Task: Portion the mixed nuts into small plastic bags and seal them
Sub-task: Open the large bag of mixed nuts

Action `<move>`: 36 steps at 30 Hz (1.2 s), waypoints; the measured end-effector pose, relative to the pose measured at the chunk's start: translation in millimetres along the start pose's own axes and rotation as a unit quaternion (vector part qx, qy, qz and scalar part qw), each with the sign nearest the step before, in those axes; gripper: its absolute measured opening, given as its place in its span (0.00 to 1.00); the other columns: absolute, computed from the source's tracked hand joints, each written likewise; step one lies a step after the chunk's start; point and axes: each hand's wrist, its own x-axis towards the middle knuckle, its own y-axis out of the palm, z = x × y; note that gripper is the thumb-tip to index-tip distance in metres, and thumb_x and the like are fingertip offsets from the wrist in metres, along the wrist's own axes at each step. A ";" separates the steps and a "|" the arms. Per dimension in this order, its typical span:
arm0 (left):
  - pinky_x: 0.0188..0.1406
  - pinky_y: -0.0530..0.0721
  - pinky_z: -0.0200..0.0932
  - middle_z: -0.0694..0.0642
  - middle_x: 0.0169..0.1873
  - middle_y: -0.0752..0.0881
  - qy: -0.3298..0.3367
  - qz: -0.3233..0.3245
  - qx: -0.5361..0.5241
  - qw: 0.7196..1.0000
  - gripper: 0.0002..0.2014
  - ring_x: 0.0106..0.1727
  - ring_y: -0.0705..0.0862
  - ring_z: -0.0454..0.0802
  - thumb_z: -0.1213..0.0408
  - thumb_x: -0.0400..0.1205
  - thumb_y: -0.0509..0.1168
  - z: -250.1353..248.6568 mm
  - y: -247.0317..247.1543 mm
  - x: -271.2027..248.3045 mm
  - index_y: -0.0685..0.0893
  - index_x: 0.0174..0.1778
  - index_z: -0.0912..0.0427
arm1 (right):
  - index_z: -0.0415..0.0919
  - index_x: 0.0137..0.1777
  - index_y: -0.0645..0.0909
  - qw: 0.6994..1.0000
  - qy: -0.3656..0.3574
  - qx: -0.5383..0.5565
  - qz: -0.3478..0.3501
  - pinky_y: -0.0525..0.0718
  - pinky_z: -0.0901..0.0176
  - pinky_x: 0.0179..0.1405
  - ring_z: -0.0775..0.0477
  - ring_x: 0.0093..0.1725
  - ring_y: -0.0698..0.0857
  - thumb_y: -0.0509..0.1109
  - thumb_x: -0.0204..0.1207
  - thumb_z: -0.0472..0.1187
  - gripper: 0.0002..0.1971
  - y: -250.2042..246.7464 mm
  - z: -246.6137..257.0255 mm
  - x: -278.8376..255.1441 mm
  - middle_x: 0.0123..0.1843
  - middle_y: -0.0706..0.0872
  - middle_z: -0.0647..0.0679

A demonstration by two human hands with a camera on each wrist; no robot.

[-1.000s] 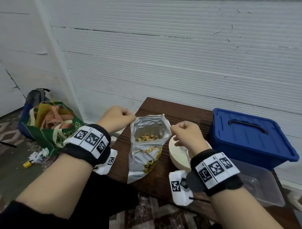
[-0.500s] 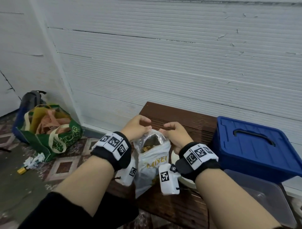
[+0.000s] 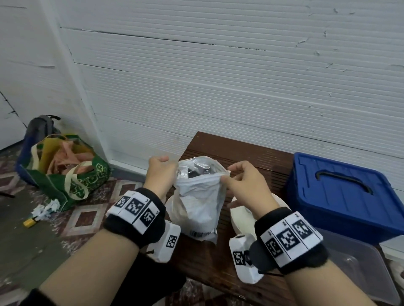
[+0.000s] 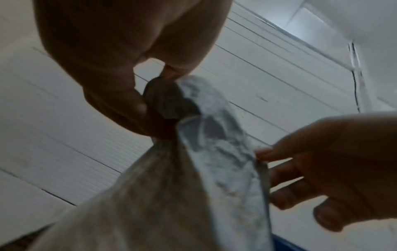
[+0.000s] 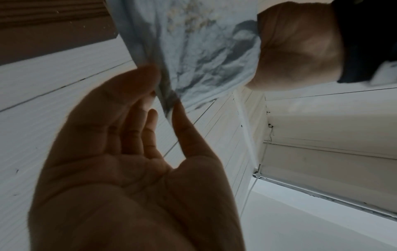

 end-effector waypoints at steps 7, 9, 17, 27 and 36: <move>0.53 0.74 0.43 0.58 0.61 0.79 0.048 0.047 0.204 0.977 0.25 0.54 0.79 0.49 0.56 0.83 0.67 -18.1 -7.3 2.6 0.70 0.74 0.58 | 0.42 0.53 0.79 0.990 0.034 0.127 -0.058 0.90 0.49 0.33 0.50 0.41 0.87 0.78 0.69 0.54 0.20 16.5 -1.0 -6.7 0.46 0.82 0.46; 0.48 0.74 0.42 0.56 0.56 0.80 0.066 0.048 0.219 0.972 0.20 0.49 0.79 0.48 0.57 0.84 0.65 -17.9 -7.9 1.9 0.74 0.70 0.58 | 0.44 0.50 0.78 0.987 0.038 0.134 -0.081 0.91 0.45 0.39 0.48 0.44 0.87 0.80 0.67 0.54 0.20 22.9 -0.2 -4.3 0.49 0.82 0.47; 0.30 0.75 0.37 0.54 0.46 0.83 0.113 0.067 0.147 0.980 0.06 0.35 0.81 0.45 0.62 0.85 0.63 -9.9 -19.8 2.6 0.76 0.57 0.53 | 0.44 0.53 0.75 0.985 0.036 0.137 -0.102 0.81 0.50 0.39 0.46 0.36 0.80 0.66 0.78 0.29 0.10 31.6 1.3 10.9 0.40 0.82 0.43; 0.38 0.85 0.46 0.60 0.46 0.85 0.027 0.114 0.025 0.993 0.05 0.37 0.85 0.51 0.65 0.87 0.61 1.4 -19.0 1.8 0.76 0.56 0.51 | 0.36 0.52 0.71 0.915 0.191 0.355 -0.022 0.79 0.51 0.33 0.49 0.32 0.72 0.54 0.83 0.26 0.08 25.2 -6.2 14.4 0.38 0.75 0.42; 0.54 0.83 0.48 0.50 0.47 0.87 0.107 0.141 0.176 0.968 0.15 0.49 0.86 0.50 0.59 0.82 0.67 -12.5 -14.6 3.0 0.74 0.63 0.52 | 0.47 0.58 0.75 0.986 0.034 0.160 -0.015 0.82 0.61 0.29 0.50 0.32 0.83 0.68 0.79 0.31 0.13 22.3 0.6 23.4 0.38 0.85 0.45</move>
